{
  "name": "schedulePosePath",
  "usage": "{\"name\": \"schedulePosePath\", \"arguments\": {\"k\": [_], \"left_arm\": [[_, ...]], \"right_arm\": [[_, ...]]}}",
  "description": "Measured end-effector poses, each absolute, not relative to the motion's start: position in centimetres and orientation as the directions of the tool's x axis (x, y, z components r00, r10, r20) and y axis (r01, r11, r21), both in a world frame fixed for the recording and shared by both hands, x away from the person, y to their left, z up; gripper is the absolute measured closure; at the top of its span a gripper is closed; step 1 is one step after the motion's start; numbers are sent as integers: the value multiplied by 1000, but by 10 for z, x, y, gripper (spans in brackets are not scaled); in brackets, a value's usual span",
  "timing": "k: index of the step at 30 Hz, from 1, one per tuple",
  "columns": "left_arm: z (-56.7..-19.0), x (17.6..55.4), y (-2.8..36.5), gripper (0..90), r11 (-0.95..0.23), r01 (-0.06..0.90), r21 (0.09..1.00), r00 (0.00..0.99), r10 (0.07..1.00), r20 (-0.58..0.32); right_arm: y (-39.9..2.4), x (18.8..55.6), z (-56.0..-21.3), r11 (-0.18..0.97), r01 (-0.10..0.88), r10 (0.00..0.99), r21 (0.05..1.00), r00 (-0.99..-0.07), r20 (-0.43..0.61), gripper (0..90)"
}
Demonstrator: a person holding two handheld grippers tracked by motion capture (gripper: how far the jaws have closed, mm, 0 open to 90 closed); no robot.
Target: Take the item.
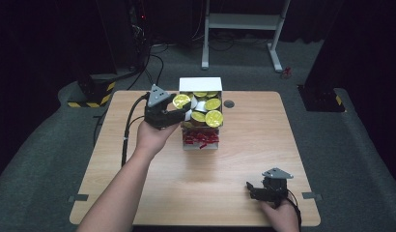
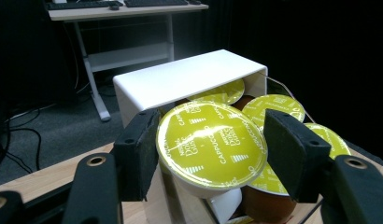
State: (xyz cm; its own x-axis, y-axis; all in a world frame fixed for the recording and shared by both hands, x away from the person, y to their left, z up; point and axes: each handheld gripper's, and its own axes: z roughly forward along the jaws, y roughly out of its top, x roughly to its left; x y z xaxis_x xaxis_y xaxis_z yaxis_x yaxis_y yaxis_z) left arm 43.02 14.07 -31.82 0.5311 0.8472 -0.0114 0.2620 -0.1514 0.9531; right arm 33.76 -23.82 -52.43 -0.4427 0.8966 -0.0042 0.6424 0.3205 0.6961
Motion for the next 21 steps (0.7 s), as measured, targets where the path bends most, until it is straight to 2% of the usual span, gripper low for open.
{"name": "schedulePosePath", "arguments": {"k": [21], "left_arm": [[-324,425,170,381,-138,276,951,501,865,-19]], "right_arm": [[-238,338,-524,320,643,897,696,-443,-4,101]]}}
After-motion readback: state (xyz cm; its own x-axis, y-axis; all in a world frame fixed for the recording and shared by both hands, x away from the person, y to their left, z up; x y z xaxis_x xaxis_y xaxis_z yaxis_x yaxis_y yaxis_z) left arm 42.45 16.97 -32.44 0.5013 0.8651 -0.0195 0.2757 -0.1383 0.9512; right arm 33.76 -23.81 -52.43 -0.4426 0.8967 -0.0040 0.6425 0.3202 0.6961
